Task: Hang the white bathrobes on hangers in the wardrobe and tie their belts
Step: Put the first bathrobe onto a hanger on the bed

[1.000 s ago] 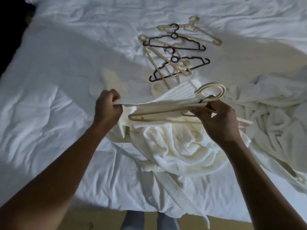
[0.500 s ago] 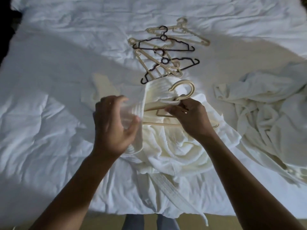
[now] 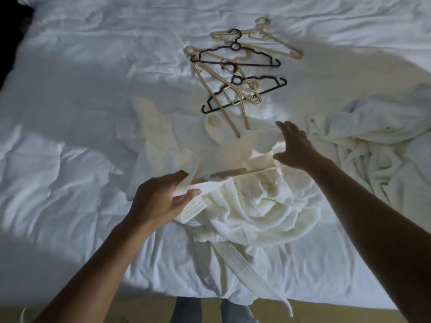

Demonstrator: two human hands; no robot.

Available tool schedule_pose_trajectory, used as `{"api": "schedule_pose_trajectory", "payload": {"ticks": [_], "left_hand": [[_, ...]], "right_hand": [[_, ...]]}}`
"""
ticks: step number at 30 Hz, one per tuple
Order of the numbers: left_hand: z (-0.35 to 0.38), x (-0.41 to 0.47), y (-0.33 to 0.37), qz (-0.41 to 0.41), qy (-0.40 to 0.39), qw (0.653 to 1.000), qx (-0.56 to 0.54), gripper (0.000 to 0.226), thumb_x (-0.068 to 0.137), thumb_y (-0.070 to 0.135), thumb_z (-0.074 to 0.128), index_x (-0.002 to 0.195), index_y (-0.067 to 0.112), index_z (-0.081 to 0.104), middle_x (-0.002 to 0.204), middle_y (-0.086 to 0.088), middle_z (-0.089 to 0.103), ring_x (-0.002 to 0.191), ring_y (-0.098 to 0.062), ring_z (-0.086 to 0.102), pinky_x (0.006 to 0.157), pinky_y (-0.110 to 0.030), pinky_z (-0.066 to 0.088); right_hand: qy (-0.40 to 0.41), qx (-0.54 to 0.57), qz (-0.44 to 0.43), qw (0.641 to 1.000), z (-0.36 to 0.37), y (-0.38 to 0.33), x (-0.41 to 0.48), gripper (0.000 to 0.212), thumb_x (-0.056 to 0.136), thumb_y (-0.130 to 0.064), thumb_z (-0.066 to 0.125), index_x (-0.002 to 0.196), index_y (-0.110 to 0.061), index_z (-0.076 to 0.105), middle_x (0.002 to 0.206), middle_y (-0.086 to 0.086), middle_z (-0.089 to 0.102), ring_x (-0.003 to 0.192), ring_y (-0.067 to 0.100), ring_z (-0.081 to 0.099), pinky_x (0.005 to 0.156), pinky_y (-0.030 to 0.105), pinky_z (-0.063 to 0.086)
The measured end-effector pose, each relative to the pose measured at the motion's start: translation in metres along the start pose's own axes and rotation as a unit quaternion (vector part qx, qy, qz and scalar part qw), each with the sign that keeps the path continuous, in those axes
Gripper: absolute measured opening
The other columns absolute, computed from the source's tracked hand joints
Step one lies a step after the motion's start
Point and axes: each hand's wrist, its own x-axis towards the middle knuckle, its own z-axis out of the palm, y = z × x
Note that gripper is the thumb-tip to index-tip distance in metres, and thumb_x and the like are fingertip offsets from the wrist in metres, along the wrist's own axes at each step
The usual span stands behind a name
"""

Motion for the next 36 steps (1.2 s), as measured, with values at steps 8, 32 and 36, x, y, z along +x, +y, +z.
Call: {"api": "schedule_pose_trajectory", "payload": {"ticks": [8, 32, 36], "left_hand": [[0.009, -0.022, -0.013, -0.085, 0.035, 0.995, -0.042, 0.041, 0.098, 0.064, 0.044, 0.091, 0.029, 0.064, 0.072, 0.011, 0.062, 0.069, -0.018, 0.060, 0.061, -0.029, 0.040], [-0.006, 0.029, 0.046, -0.109, 0.165, 0.949, -0.244, 0.028, 0.099, 0.051, 0.060, 0.092, 0.025, 0.068, 0.076, 0.008, 0.069, 0.074, -0.012, 0.063, 0.068, -0.031, 0.049], [-0.015, 0.036, 0.047, -0.115, 0.190, 0.946, -0.234, 0.025, 0.099, 0.045, 0.062, 0.083, 0.026, 0.063, 0.066, 0.012, 0.062, 0.066, -0.004, 0.058, 0.059, -0.021, 0.042]], "right_hand": [[-0.068, -0.118, -0.025, 0.990, 0.018, 0.009, 0.017, 0.040, 0.083, -0.036, 0.065, 0.122, -0.029, 0.056, 0.115, 0.010, 0.068, 0.107, 0.038, 0.064, 0.088, 0.041, 0.050], [-0.044, 0.188, -0.059, 0.979, -0.001, -0.016, -0.113, 0.014, 0.084, -0.038, 0.079, 0.089, -0.029, 0.069, 0.080, -0.016, 0.067, 0.076, 0.005, 0.061, 0.072, 0.026, 0.047], [0.167, 0.118, -0.012, 0.979, -0.031, -0.016, -0.104, 0.020, 0.073, -0.004, 0.066, 0.075, -0.018, 0.051, 0.060, -0.003, 0.052, 0.059, 0.027, 0.051, 0.057, 0.031, 0.036]]}}
